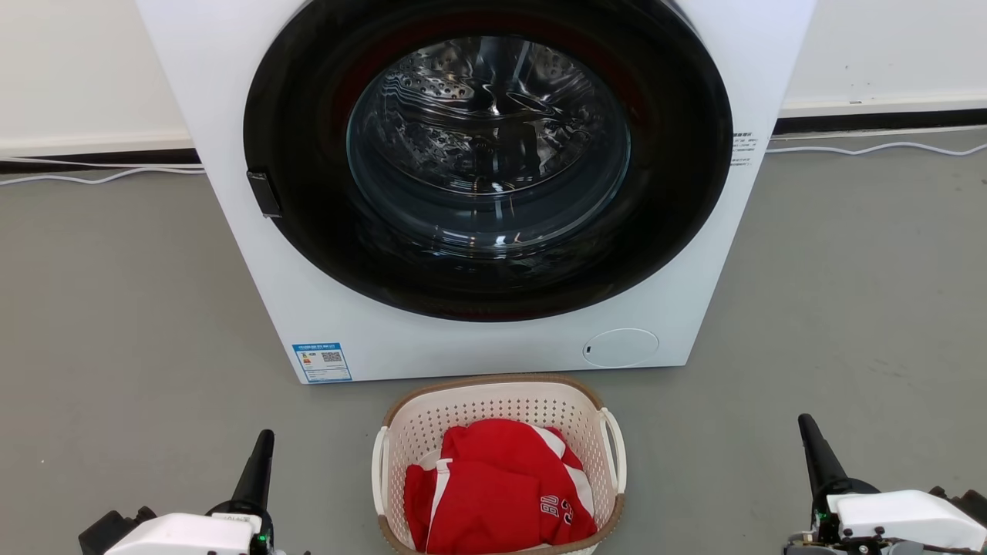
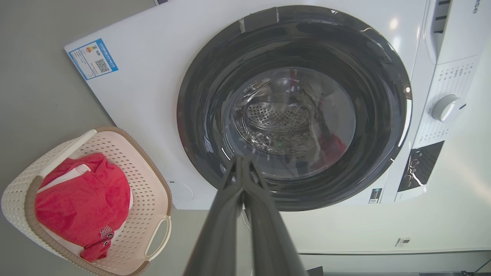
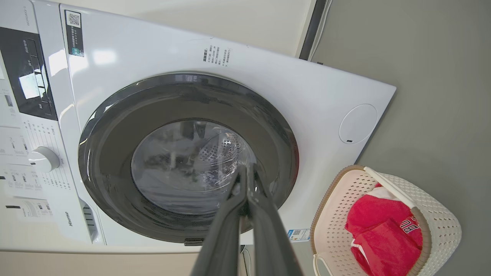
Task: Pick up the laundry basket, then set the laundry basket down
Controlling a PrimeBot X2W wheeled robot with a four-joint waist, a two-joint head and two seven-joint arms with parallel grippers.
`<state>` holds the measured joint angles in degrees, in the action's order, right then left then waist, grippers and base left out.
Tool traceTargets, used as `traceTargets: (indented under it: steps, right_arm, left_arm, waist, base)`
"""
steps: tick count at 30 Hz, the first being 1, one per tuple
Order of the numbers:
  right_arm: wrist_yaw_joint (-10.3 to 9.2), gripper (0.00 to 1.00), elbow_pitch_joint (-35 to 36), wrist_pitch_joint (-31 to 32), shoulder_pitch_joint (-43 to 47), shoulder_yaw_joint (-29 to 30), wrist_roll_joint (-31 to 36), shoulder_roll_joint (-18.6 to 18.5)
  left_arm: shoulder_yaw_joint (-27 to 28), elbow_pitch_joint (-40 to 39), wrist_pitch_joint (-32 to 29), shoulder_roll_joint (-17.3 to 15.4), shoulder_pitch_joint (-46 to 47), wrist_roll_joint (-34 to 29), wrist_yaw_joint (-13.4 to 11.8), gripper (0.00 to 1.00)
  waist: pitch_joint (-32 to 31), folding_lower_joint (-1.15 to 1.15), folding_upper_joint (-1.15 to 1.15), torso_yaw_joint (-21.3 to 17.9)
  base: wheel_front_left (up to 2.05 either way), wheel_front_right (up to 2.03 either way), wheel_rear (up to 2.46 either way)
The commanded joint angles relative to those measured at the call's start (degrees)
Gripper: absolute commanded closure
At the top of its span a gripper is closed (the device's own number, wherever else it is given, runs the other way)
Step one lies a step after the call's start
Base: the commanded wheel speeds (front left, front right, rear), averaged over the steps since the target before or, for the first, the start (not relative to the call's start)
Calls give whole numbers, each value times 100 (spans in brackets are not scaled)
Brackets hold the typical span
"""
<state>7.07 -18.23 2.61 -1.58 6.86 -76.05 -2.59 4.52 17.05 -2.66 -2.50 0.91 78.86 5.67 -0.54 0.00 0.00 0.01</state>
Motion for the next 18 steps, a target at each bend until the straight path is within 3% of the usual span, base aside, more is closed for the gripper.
traceTargets:
  steps: [1,18]
  right_arm:
    - [36,100,221,64,-361,-105,-205,-27]
    - [41,100,397,351,-448,-41,-1444,-29]
  left_arm:
    - [157,-175,-59,-57,343,166,85,100]
    - [197,-283,-345,-40,506,1192,170,100]
  waist:
    - [4,0,0,0]
    - [64,0,0,-1]
  base:
    - [0,0,0]
    - [0,0,0]
